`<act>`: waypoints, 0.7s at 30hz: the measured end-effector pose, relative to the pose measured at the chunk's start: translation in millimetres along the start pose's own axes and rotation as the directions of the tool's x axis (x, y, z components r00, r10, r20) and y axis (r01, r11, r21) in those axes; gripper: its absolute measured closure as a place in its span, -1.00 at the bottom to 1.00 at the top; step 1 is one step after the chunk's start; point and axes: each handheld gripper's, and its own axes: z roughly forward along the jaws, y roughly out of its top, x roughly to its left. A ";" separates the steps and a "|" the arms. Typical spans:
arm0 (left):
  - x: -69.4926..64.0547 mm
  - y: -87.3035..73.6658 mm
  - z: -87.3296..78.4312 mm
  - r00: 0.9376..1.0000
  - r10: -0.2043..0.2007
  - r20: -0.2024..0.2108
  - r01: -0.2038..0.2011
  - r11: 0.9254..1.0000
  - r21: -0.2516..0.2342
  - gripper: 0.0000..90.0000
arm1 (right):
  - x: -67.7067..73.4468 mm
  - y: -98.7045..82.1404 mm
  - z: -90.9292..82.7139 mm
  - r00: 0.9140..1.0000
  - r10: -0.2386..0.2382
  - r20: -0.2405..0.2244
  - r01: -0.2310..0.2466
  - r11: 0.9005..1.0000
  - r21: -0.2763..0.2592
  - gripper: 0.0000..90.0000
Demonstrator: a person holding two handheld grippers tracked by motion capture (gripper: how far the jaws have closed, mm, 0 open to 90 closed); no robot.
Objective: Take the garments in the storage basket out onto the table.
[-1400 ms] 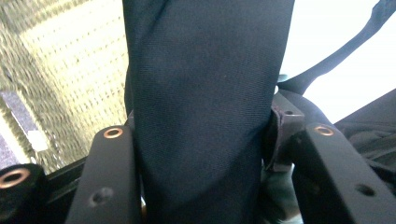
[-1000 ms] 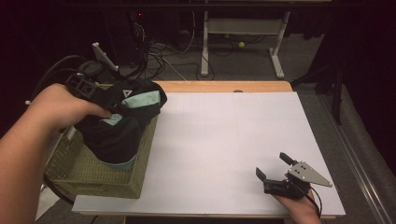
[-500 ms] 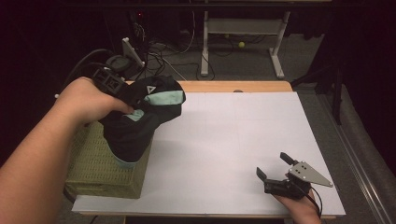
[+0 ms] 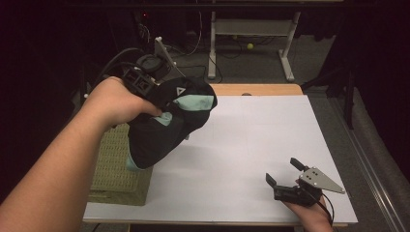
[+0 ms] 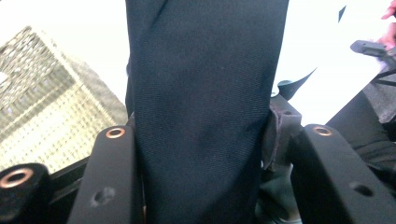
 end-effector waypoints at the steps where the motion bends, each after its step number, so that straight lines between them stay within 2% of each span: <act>1: -2.5 2.0 0.5 1.000 0.006 -0.001 -0.006 1.000 -0.003 0.08 | 0.1 0.0 0.1 1.000 0.001 0.001 -0.001 1.000 -0.001 -1.00; 10: -19.5 17.0 6.1 0.999 0.051 0.019 -0.051 0.999 -0.014 0.07 | 0.3 0.2 -0.4 1.000 -0.001 0.001 0.001 1.000 -0.002 -1.00; 16: -24.9 22.4 9.1 0.997 0.063 0.039 -0.062 0.997 -0.036 0.07 | 0.0 0.3 -0.8 1.000 -0.002 0.000 0.002 1.000 -0.003 -1.00; 21: -34.6 29.4 17.9 0.994 0.096 0.055 -0.093 0.994 -0.050 0.07 | 0.6 0.7 -0.7 1.000 -0.005 -0.003 0.005 1.000 -0.004 -1.00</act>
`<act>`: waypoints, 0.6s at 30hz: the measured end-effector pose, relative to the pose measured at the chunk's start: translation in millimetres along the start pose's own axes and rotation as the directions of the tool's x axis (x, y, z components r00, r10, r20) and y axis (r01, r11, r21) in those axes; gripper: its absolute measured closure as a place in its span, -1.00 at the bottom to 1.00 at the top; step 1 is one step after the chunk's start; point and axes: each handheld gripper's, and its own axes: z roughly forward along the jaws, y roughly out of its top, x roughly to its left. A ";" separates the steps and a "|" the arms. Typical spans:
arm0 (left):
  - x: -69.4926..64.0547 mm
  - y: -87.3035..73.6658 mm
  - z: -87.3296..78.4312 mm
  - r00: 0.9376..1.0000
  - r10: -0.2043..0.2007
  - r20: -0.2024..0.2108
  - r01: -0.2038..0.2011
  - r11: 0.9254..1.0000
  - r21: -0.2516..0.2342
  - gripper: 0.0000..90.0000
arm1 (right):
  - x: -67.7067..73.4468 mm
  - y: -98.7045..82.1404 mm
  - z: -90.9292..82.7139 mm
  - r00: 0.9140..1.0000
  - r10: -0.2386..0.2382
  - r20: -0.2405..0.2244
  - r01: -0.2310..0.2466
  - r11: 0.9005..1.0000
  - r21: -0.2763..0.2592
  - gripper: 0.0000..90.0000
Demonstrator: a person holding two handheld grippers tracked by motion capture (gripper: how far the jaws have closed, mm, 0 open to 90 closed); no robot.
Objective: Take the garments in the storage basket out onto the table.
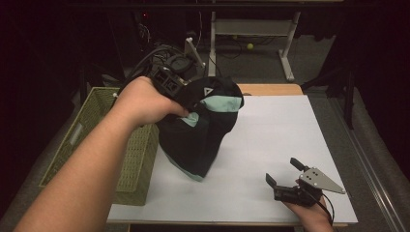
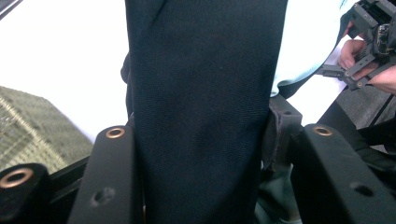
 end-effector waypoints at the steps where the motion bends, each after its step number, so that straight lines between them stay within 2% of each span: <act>1: -1.4 1.3 2.5 1.000 0.003 0.006 -0.003 1.000 -0.002 0.07 | 0.2 0.0 0.0 1.000 -0.001 0.000 0.001 1.000 0.000 -1.00; 10: -11.9 13.3 26.5 0.999 0.044 0.028 -0.044 0.999 -0.011 0.07 | 0.5 0.2 0.0 1.000 -0.003 -0.003 0.003 1.000 -0.003 -1.00; 16: -11.2 19.9 38.0 0.999 0.041 0.029 -0.041 0.999 -0.018 0.07 | 0.3 0.2 -0.3 1.000 -0.001 -0.002 0.001 1.000 -0.003 -1.00; 18: -9.1 23.7 46.8 0.999 0.038 0.020 -0.037 0.999 -0.020 0.07 | 0.4 0.4 -0.5 1.000 -0.003 -0.002 0.003 1.000 -0.004 -1.00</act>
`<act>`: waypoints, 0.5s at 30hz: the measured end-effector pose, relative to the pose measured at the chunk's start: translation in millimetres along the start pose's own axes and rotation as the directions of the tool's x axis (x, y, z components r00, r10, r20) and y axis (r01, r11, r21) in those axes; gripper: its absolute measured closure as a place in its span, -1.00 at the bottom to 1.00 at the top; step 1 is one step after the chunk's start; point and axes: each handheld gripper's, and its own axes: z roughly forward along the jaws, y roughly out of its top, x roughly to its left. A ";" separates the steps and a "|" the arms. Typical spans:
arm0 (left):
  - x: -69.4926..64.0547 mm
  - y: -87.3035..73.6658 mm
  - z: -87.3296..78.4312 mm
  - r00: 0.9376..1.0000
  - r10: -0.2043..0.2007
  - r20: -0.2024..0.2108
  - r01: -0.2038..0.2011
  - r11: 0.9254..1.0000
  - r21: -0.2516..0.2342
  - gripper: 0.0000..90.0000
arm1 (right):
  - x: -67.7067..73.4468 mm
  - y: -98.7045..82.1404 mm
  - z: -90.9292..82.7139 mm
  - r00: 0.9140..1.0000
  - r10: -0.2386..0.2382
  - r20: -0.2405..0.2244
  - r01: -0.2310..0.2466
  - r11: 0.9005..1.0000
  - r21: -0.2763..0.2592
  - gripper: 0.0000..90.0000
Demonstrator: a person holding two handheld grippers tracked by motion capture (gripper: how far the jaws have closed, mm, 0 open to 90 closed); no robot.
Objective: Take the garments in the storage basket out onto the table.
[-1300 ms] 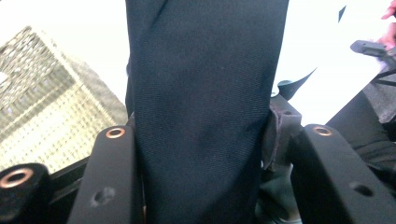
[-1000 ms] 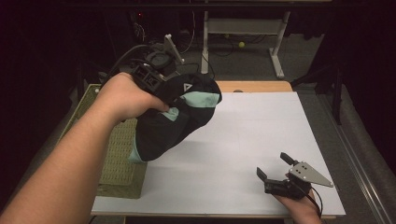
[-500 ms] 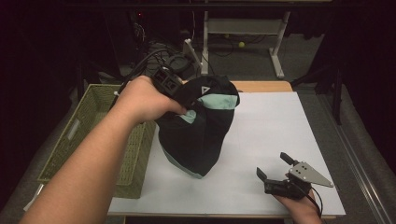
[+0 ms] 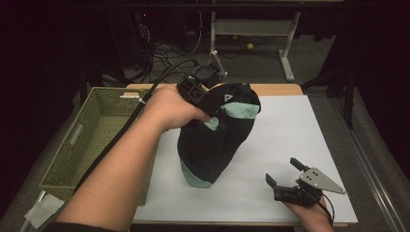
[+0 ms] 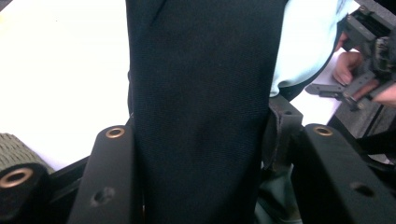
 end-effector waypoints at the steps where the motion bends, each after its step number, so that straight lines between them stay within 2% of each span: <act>1: 0.8 0.8 3.4 1.000 -0.001 -0.007 0.001 1.000 -0.004 0.07 | 0.1 0.1 -0.2 1.000 0.001 -0.001 -0.001 1.000 0.001 -1.00; 4: 4.3 3.3 12.9 1.000 -0.006 -0.013 0.006 1.000 -0.007 0.07 | 0.0 0.0 0.2 1.000 0.000 -0.001 0.000 1.000 0.000 -1.00; 7: 5.5 6.0 19.3 1.000 -0.023 -0.003 0.023 1.000 -0.019 0.07 | -0.1 0.0 0.1 1.000 0.000 -0.002 0.000 1.000 0.000 -1.00; 10: 3.7 8.1 28.2 1.000 -0.011 0.012 0.011 1.000 -0.007 0.07 | 0.1 0.1 -0.3 1.000 -0.002 0.000 0.002 1.000 -0.001 -1.00; 15: 3.7 8.7 48.3 1.000 0.009 -0.010 -0.009 1.000 0.026 0.07 | -0.4 0.4 -1.3 1.000 -0.002 -0.002 0.002 1.000 -0.006 -1.00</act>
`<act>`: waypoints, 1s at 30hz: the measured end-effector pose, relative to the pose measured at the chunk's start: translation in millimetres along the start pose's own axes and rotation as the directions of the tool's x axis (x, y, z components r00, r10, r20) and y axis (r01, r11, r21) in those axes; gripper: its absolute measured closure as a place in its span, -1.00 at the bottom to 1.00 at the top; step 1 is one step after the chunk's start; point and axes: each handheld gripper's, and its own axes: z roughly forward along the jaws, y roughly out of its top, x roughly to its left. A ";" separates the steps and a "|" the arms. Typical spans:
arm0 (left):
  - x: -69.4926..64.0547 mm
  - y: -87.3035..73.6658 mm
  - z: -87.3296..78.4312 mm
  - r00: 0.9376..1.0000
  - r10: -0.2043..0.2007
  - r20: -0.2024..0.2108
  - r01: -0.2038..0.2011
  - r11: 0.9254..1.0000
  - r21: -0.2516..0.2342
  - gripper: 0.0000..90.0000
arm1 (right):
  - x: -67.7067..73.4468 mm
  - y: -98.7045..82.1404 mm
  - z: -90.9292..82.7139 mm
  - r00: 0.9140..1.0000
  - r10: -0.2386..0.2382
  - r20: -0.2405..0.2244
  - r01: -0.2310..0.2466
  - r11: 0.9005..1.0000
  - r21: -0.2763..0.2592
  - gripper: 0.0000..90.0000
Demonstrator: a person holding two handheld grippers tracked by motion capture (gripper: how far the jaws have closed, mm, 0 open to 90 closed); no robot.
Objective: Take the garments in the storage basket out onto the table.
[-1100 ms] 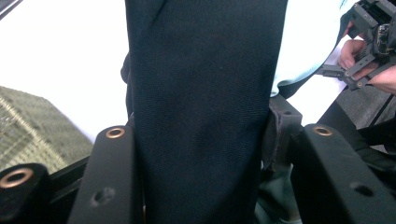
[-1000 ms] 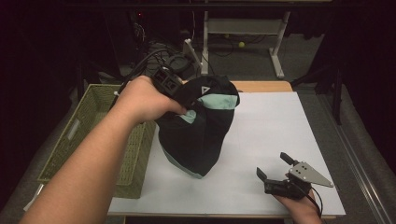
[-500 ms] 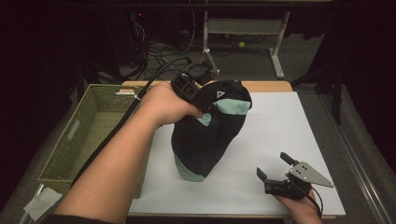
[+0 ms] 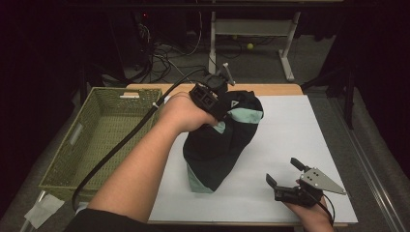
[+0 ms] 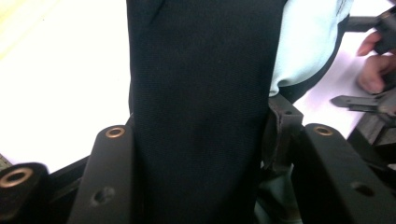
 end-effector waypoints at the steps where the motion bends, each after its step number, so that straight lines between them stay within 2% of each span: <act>1: -0.2 -0.3 4.5 1.000 0.005 -0.006 -0.005 1.000 0.001 0.07 | -0.1 0.0 0.0 1.000 0.000 0.000 0.000 1.000 0.000 -1.00; 4: 1.0 -1.2 17.5 1.000 0.004 -0.021 -0.004 1.000 0.003 0.07 | -0.2 -0.2 -0.1 1.000 0.004 -0.001 -0.004 1.000 0.003 -1.00; 10: 3.8 -6.3 44.1 0.999 0.029 -0.031 -0.029 1.000 0.008 0.06 | -0.1 0.0 -0.1 1.000 -0.001 -0.004 0.001 1.000 0.001 -1.00; 16: 5.7 -13.4 66.8 1.000 0.015 -0.014 -0.014 1.000 0.028 0.06 | -0.6 -0.1 -1.1 1.000 -0.001 -0.002 0.001 1.000 0.004 -1.00; 22: 9.4 -21.5 88.9 1.000 0.007 -0.020 -0.007 1.000 0.031 0.05 | -0.3 -0.1 -0.7 1.000 -0.003 -0.001 0.003 1.000 0.004 -1.00; 27: 9.3 -26.2 102.3 1.000 0.018 -0.022 -0.017 0.999 0.034 0.02 | -0.4 -0.1 -0.7 1.000 -0.003 -0.002 0.003 1.000 0.002 -1.00; 30: 11.2 -28.9 108.7 1.000 0.003 -0.026 -0.003 1.000 0.030 0.00 | -0.8 -0.2 -0.8 1.000 -0.001 -0.001 0.001 1.000 0.005 -1.00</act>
